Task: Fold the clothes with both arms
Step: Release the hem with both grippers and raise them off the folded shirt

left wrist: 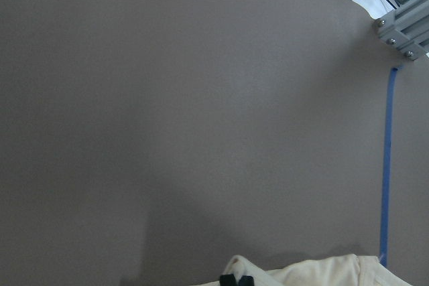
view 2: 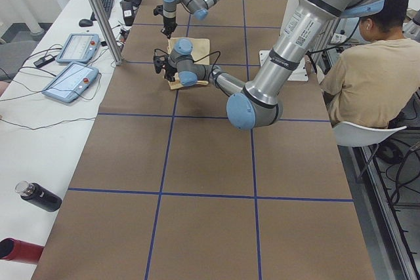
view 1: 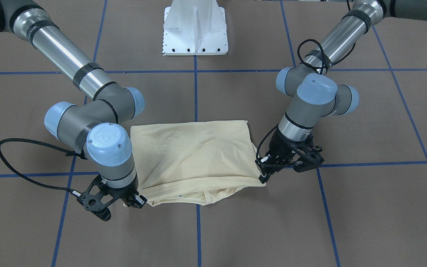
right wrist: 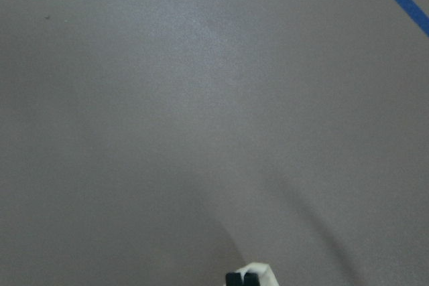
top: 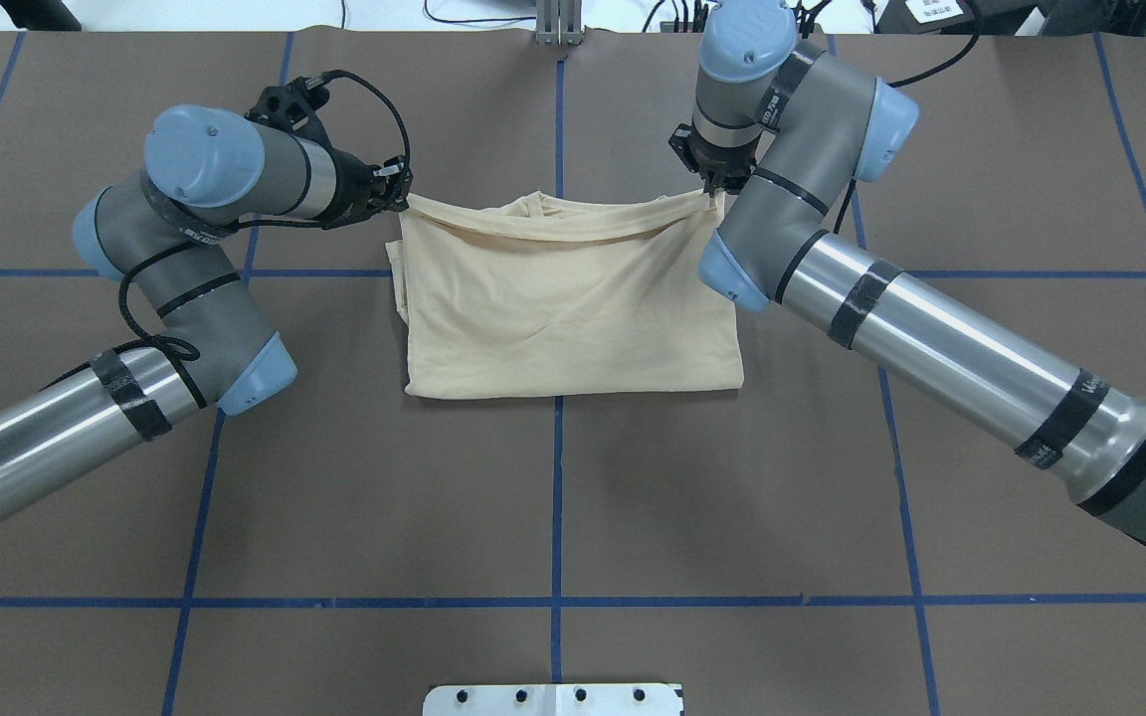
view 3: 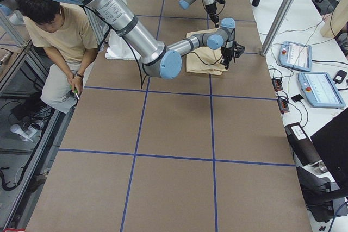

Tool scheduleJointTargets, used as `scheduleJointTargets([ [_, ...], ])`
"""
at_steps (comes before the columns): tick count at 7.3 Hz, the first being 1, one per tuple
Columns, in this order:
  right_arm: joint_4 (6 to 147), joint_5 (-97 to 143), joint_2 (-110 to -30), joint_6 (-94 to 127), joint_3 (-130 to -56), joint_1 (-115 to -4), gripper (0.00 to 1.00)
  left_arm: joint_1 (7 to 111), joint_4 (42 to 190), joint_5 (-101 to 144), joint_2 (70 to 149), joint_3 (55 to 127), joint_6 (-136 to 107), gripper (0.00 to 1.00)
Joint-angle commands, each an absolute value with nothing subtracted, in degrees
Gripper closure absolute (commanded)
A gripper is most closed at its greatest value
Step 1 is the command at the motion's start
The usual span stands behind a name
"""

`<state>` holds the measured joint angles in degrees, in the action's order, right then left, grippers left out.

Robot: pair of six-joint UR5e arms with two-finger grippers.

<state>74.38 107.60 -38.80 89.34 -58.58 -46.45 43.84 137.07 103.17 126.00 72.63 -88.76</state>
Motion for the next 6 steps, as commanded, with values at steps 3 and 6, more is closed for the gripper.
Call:
scheduleJointTargets([
  [3,73.21,107.49,-37.27,89.65,-57.48,-46.23,0.31,43.86,138.87,102.39,126.12,69.96,-88.77,0.74],
  [6,73.3,111.25,-40.06,90.0,-63.06,-49.21,0.0,44.99,141.93,102.74,125.42,71.01,-88.59,0.48],
])
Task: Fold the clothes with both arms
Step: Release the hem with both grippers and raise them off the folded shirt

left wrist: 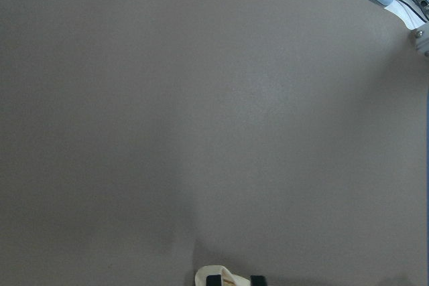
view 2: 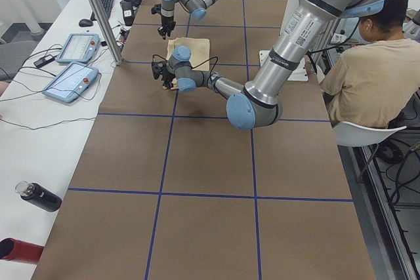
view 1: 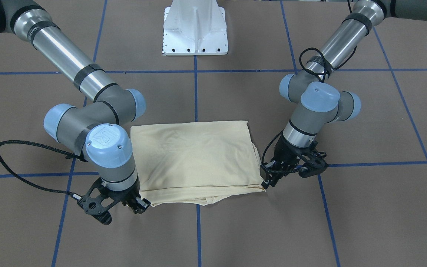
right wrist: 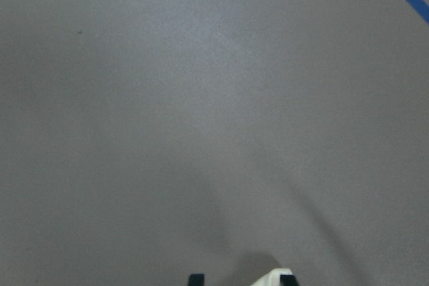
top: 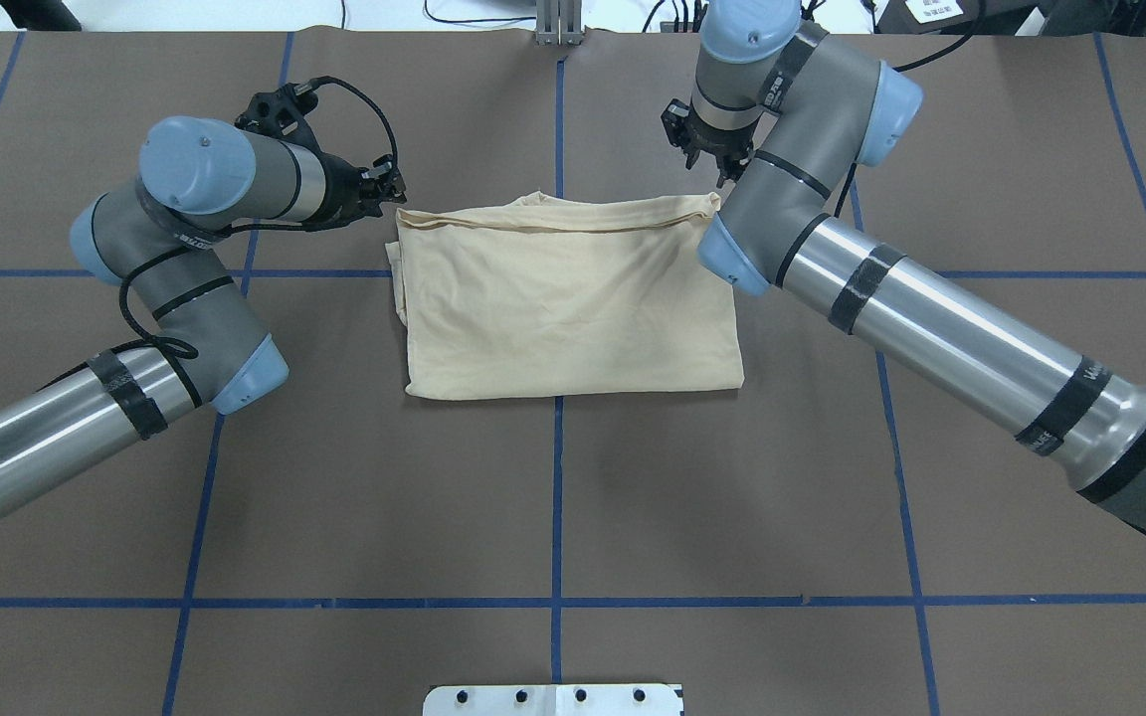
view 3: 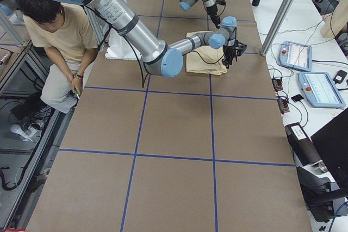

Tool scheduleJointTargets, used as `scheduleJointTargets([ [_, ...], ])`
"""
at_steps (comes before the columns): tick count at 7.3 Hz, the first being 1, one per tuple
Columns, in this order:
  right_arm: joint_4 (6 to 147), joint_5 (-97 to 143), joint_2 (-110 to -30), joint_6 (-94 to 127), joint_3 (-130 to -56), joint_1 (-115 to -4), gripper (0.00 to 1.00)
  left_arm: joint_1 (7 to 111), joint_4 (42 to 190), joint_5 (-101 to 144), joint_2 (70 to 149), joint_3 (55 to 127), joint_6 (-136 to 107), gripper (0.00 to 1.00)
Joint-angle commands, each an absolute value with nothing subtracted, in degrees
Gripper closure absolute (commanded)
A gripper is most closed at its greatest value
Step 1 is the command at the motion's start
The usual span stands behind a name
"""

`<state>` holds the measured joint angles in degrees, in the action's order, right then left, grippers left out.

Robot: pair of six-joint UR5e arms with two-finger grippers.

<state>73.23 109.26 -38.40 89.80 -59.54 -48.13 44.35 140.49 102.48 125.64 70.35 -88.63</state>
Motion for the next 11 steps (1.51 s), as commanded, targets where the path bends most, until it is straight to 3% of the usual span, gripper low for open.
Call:
scheduleJointTargets([
  [1,73.3,114.66,-45.39,90.17,-69.89,-49.65,0.0,45.26,141.86,102.83,125.33,72.41,-89.2,0.47],
  [3,73.21,113.31,-59.63,98.88,-90.36,-45.91,0.0,45.44,142.03,102.83,124.2,74.6,-89.12,0.46],
  [6,73.12,94.37,-66.69,116.82,-101.31,-29.59,0.0,45.44,142.03,102.92,121.99,76.82,-88.77,0.46],
  [11,73.21,88.07,-68.9,123.05,-99.68,-25.66,0.01,45.35,141.77,102.66,121.99,78.92,-89.12,0.46],
])
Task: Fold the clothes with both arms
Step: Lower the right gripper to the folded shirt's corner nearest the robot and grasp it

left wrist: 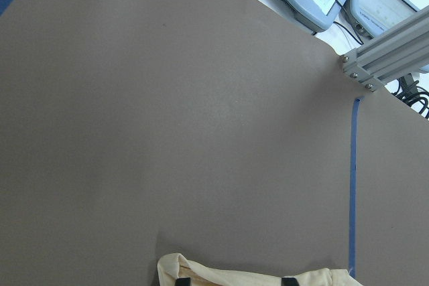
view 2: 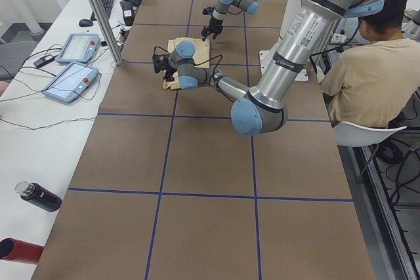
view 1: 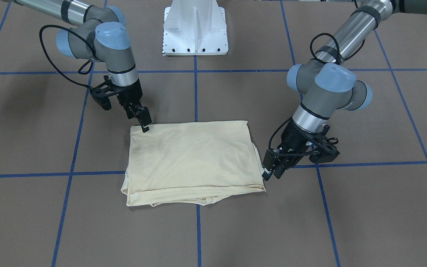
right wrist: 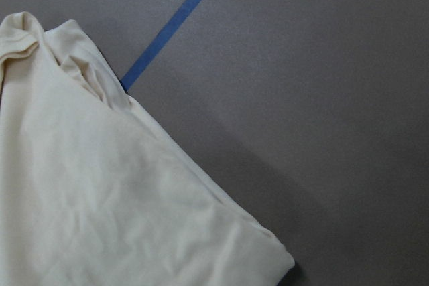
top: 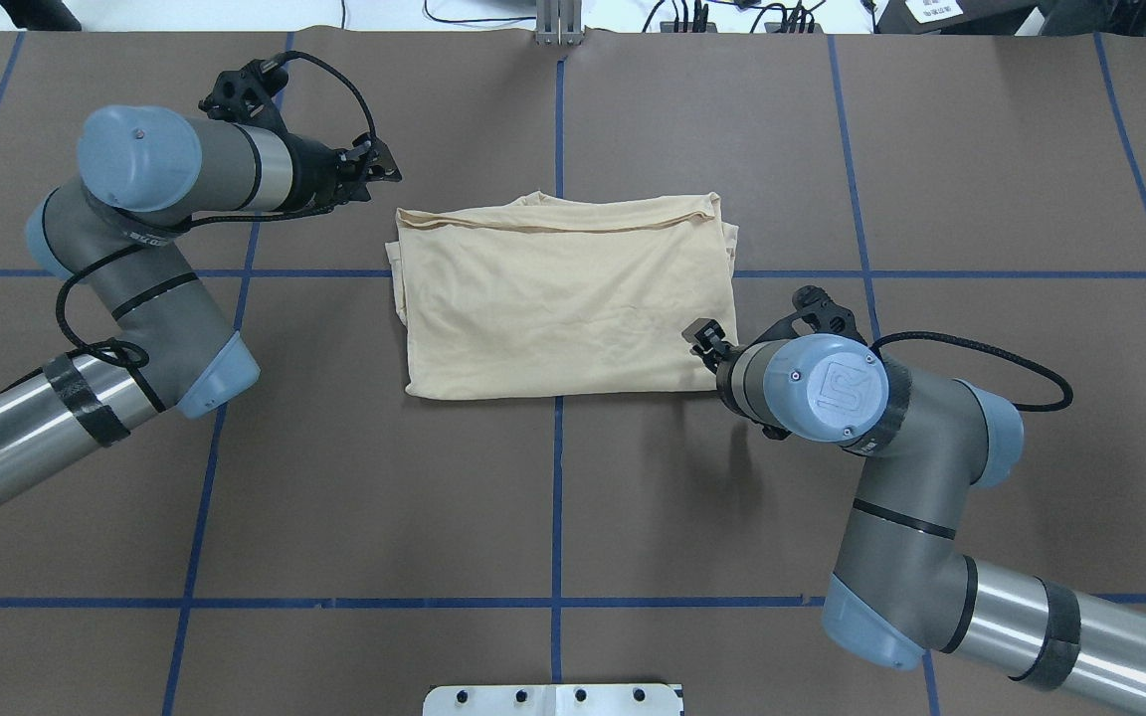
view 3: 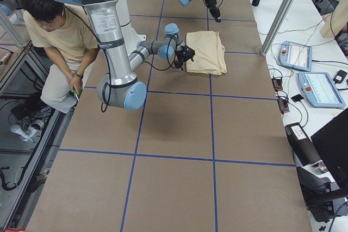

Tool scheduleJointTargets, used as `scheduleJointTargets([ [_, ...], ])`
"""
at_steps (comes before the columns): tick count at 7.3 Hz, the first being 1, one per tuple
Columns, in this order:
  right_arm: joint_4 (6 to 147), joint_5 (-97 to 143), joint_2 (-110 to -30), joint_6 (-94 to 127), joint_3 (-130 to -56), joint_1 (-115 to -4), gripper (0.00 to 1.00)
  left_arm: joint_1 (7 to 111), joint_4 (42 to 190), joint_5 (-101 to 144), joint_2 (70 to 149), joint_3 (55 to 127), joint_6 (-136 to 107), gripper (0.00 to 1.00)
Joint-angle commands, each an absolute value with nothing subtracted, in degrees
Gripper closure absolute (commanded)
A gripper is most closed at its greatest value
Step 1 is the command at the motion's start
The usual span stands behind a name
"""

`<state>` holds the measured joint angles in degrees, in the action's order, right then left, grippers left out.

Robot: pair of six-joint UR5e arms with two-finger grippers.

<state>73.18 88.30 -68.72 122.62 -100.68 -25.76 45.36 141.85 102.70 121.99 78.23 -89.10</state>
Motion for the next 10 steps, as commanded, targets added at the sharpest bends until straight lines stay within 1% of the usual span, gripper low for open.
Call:
scheduleJointTargets([
  [1,73.21,88.07,-68.38,123.13,-99.15,-25.66,0.04,45.35,141.77,102.57,121.3,79.27,-89.12,0.46],
  [2,73.21,88.07,-68.38,123.13,-99.14,-25.75,0.06,45.35,141.77,102.57,120.94,79.45,-89.03,0.46],
  [3,73.3,87.98,-68.12,123.22,-99.14,-26.01,0.11,45.35,141.77,102.57,120.59,79.45,-88.95,0.46],
  [4,73.3,87.98,-68.12,123.22,-99.05,-25.93,0.23,45.35,141.85,102.57,120.5,79.45,-88.95,0.46],
  [5,73.39,87.98,-68.12,123.22,-99.14,-25.93,0.33,45.35,141.77,102.48,120.24,79.37,-88.86,0.46],
  [6,73.48,87.98,-68.12,123.66,-99.14,-26.01,0.62,45.26,141.85,102.48,119.71,79.45,-88.77,0.46],
  [7,73.56,87.98,-68.03,123.66,-99.23,-26.36,0.96,45.26,141.86,102.48,119.62,79.37,-88.77,0.46],
  [8,73.56,88.07,-68.11,123.66,-99.4,-26.37,1.0,45.18,141.86,102.39,119.62,79.19,-88.68,0.46],
  [10,73.65,88.24,-68.29,123.57,-100.28,-26.54,1.0,45.09,141.77,102.39,119.62,79.1,-88.68,0.46],
])
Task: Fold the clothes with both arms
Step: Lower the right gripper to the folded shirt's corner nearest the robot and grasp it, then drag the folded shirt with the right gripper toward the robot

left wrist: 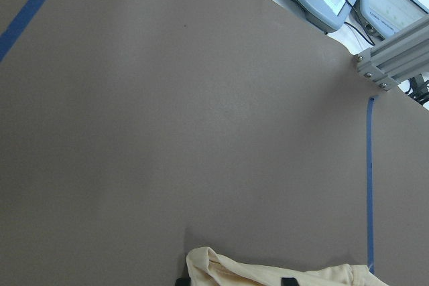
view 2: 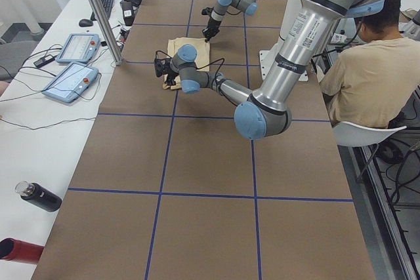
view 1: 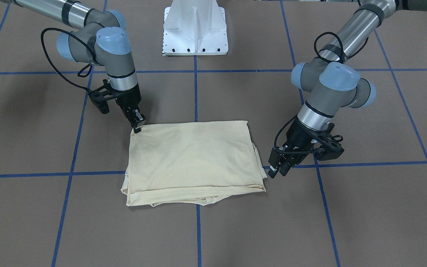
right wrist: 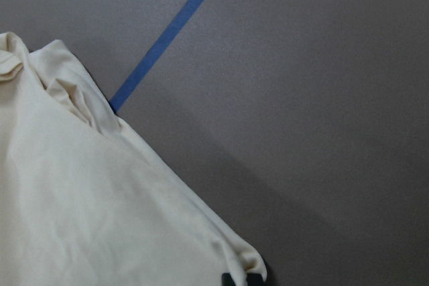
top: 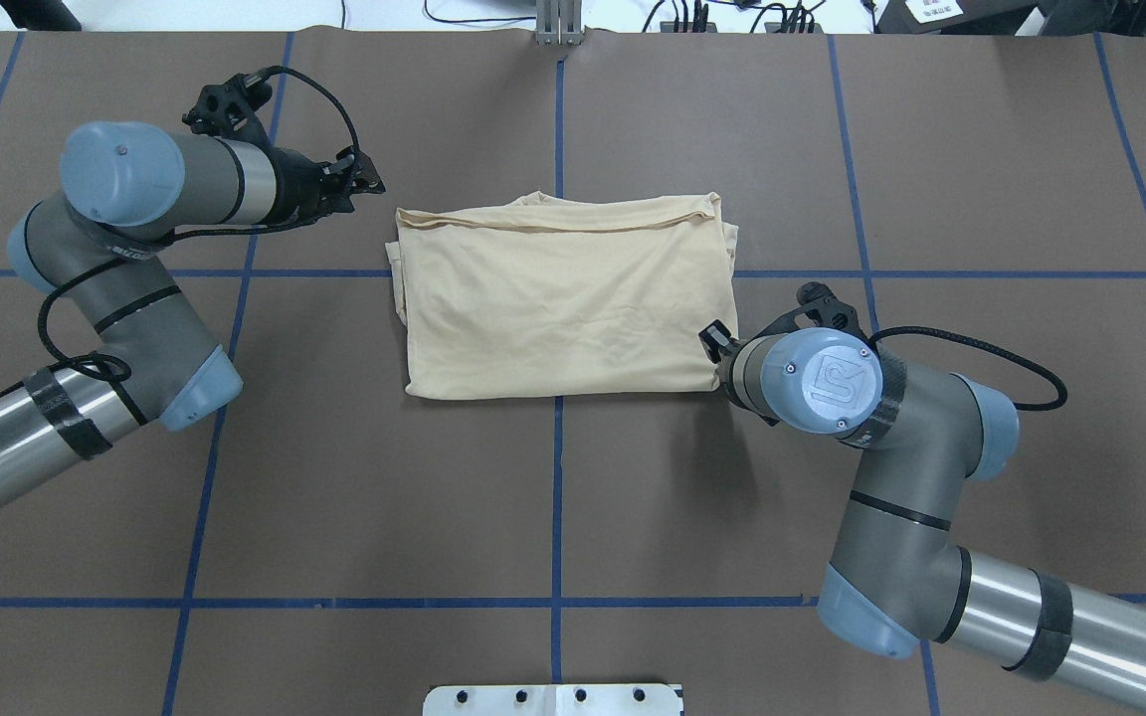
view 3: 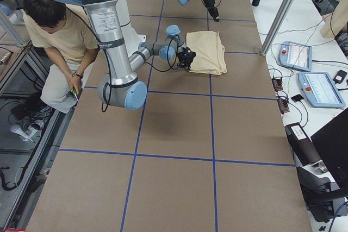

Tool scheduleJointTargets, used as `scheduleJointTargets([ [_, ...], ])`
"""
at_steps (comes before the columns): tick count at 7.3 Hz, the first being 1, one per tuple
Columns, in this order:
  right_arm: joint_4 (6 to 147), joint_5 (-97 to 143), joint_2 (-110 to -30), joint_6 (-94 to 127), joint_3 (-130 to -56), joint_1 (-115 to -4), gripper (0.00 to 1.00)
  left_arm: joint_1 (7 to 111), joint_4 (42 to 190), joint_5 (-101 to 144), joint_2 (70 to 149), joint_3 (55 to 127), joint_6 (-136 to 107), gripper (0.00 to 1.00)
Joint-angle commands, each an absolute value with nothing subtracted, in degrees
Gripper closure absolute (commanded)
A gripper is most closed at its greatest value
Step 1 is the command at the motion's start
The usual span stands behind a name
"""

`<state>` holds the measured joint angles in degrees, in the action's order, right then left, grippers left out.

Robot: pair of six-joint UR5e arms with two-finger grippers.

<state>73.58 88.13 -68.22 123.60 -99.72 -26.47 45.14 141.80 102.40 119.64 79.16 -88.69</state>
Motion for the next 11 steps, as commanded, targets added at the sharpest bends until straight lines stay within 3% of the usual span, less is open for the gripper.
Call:
scheduleJointTargets([
  [1,74.0,88.59,-68.99,123.49,-102.81,-26.8,1.0,45.09,141.77,102.39,119.71,79.19,-88.86,0.46],
  [3,80.55,90.51,-73.72,123.49,-114.81,-25.94,1.0,45.09,141.59,103.0,119.79,81.81,-89.03,0.46],
  [6,91.81,99.0,-75.92,123.4,-126.95,-15.5,1.0,45.09,141.15,108.27,119.71,85.69,-89.21,0.46],
  [8,96.48,104.76,-77.94,123.49,-128.76,-7.0,1.0,45.09,141.06,113.0,119.88,85.78,-89.21,0.46],
  [9,97.29,103.98,-79.53,123.57,-128.67,-2.68,0.06,45.0,140.98,114.16,120.23,85.78,-90.6,0.46],
  [11,98.08,103.53,-81.11,123.23,-129.28,-5.42,0.0,44.83,136.44,118.2,119.62,90.15,-95.6,0.45],
])
